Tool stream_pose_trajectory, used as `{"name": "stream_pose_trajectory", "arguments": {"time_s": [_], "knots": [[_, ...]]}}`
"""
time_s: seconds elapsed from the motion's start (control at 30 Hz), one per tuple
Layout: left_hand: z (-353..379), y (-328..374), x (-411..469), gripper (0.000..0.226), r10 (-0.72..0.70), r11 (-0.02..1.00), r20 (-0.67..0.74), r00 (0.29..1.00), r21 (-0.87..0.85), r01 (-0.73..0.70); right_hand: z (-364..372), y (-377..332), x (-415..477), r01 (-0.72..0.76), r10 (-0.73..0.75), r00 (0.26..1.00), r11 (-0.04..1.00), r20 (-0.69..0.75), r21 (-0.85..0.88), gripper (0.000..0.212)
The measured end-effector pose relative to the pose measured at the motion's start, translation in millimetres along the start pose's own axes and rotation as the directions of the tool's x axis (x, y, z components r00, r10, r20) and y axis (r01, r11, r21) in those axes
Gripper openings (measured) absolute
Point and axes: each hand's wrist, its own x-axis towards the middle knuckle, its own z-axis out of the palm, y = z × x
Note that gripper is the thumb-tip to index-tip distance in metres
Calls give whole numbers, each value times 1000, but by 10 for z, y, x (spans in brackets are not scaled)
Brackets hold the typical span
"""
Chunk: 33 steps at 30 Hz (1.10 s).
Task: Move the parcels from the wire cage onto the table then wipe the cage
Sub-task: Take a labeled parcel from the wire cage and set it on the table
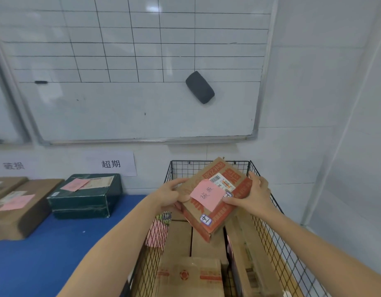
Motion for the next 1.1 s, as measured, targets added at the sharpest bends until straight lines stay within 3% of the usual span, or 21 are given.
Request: {"name": "stream_pose_trajectory", "arguments": {"time_s": [0.1, 0.2, 0.3, 0.43, 0.53, 0.67, 0.73, 0.93, 1.1], "knots": [[-33, -13, 6, 63, -21, 1000, -14, 1000, 12, 21, -4, 32, 23, 30, -29, 997, 999, 73, -13, 129], [9, -37, 95, 60, -19, 1000, -203, 979, -18, 16, 93, 61, 11, 2, 0, 996, 1000, 86, -18, 129], [94, -65, 205, 67, -22, 1000, -413, 910, -7, 21, 218, 30, 6, -59, 59, 998, 998, 20, -17, 138], [266, -60, 235, 63, -7, 999, -585, 811, 31, 31, 289, -58, 48, -119, 119, 993, 992, 5, 31, 126], [351, -37, 203, 57, -11, 1000, -566, 824, 12, 21, 281, -50, 99, -145, 145, 989, 989, -23, 19, 122], [450, -59, 148, 58, -58, 997, -315, 947, -69, 38, 263, 4, 104, -183, 184, 981, 983, -54, 28, 122], [475, -77, 134, 65, -64, 994, -266, 962, -106, 37, 271, 32, 77, -157, 158, 987, 987, -35, 8, 124], [394, -84, 129, 61, 32, 999, -484, 875, 15, -29, 173, 54, -1, 60, -54, 997, 994, 62, -92, 107], [293, -65, 114, 61, 41, 999, -539, 841, 49, -18, 41, 29, -6, 242, -239, 970, 910, 49, -338, 99]]}}
